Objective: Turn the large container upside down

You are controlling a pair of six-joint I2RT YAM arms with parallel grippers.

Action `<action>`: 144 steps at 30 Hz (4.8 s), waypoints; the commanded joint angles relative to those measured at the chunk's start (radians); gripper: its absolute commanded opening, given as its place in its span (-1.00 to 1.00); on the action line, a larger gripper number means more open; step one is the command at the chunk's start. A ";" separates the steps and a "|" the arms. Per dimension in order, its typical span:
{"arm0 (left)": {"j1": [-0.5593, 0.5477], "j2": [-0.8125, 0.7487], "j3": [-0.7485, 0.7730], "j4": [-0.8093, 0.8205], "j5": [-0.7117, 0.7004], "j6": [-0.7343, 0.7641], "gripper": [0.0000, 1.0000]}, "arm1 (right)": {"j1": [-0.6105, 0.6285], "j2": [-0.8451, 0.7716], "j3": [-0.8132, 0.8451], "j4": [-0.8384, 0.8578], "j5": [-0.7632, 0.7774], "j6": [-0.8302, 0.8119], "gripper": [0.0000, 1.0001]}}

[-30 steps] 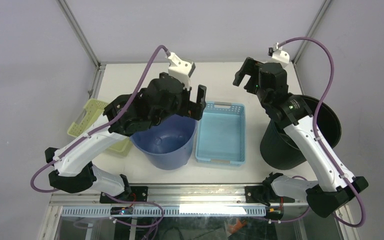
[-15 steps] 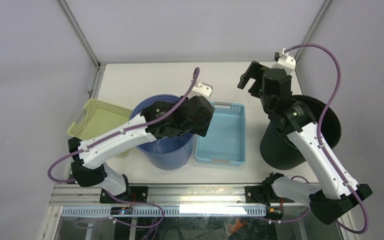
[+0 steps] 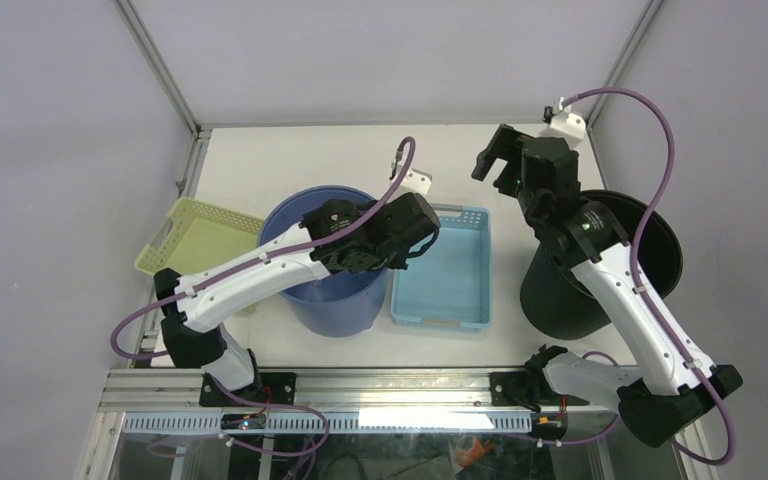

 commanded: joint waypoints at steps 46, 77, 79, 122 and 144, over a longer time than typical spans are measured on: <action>0.832 0.265 0.249 0.971 0.827 -0.236 -1.00 | -0.301 0.117 -0.031 -0.060 -0.828 -0.011 0.96; 0.916 0.311 0.061 0.773 0.891 0.038 0.47 | -0.403 0.437 0.160 0.138 -0.832 0.104 0.97; 0.910 0.306 0.079 0.735 0.839 0.078 0.47 | -0.404 0.466 0.183 0.141 -0.821 0.111 0.97; 0.767 0.329 0.133 0.548 0.560 0.333 -1.00 | -0.402 0.746 0.178 0.368 -0.875 0.193 0.97; 0.767 0.347 0.090 0.574 0.620 0.305 -1.00 | -0.398 0.503 0.125 0.554 -1.091 0.246 0.97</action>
